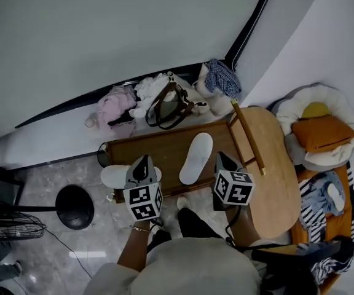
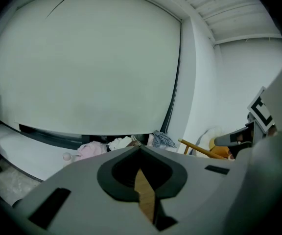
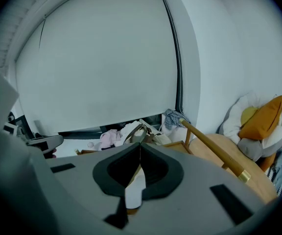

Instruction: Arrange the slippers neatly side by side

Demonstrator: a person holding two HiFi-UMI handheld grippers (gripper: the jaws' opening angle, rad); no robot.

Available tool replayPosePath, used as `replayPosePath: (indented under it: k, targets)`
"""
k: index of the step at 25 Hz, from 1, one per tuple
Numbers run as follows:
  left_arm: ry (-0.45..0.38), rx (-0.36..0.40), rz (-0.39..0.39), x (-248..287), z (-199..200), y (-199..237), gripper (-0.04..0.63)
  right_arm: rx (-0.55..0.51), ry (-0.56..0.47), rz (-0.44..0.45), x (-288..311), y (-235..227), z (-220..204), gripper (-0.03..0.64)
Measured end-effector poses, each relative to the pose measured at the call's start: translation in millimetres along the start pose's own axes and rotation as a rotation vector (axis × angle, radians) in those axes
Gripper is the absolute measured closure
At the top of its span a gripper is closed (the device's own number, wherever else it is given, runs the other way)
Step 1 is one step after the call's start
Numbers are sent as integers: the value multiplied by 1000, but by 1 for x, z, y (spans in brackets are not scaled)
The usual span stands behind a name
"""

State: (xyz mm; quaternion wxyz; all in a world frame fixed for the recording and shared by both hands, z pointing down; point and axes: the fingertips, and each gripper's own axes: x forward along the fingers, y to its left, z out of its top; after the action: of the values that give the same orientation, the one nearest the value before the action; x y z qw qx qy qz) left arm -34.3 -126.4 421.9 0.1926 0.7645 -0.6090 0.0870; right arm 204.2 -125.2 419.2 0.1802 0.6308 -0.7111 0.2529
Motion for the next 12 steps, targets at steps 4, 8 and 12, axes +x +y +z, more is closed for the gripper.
replayPosePath:
  k: [4, 8, 12]
  targets:
    - [31, 7, 13, 9, -10, -3, 588, -1, 38, 11, 13, -6, -8, 583]
    - [48, 12, 28, 14, -22, -5, 588, 8, 70, 19, 24, -11, -22, 583]
    - [83, 10, 33, 21, -37, -4, 588, 28, 106, 18, 35, -14, -39, 583]
